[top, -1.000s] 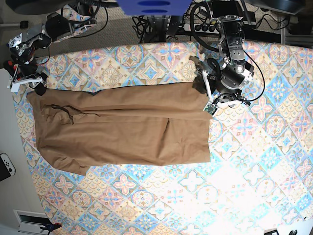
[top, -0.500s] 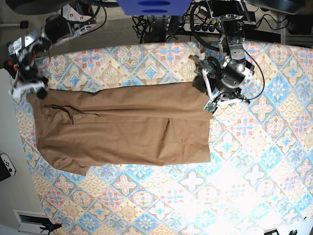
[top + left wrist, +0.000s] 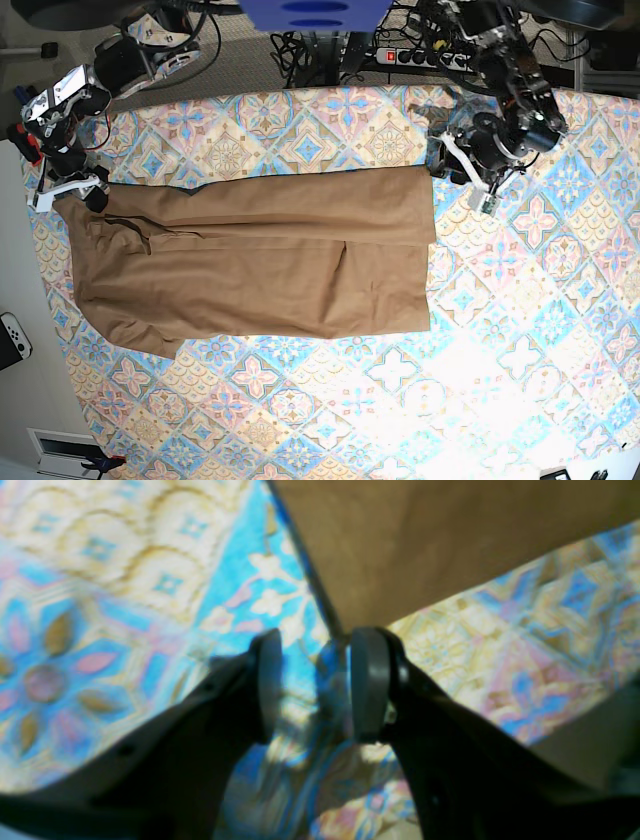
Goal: Layout the t-shirt on the table in an organized manner, then fold the t-shirt properly
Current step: 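Release the folded edge with both grippers and reposition them at the shirt ends, then grasp both ends of the folded shirt and pull them apart to straighten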
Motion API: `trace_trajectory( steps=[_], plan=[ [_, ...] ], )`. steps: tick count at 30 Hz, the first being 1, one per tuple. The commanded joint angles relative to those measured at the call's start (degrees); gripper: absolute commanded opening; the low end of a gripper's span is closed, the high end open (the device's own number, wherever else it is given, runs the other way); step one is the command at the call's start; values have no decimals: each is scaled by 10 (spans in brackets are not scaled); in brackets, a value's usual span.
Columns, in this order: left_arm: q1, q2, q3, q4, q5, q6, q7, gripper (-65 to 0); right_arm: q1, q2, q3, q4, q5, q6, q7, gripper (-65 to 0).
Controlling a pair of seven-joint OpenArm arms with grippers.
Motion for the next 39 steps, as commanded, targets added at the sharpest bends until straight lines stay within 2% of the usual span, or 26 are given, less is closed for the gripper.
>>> trace_trajectory(
  steps=[1,7,13,18,29,35,39],
  plan=[
    [-4,-13,-2,-12,-28,-1,-6,-423,3,9,-1,7,4,1,-2,-379],
    [-29,-56,-3,-133,-130,-1,-8,-423,1,9,-1,8,2,1,-2,-379],
    [-68,-55,5,-198,-137,-1,-7,-423,-22,9,-1,10,2,1,-5,-379],
    [-73,-48,64,-198,-137,-1,-7,-423,-22,9,-1,12,2,1,-5,-379],
    [-76,-39,64,-199,-139,-1,-7,-423,-22,9,-1,13,2,1,-4,-379],
    [-76,-40,64,-198,-203,-1,-6,-423,-22,9,-1,13,2,1,-5,-379],
    [-92,-40,63,-201,-199,-1,-5,-423,-22,9,-1,13,2,1,-4,-379]
  ],
)
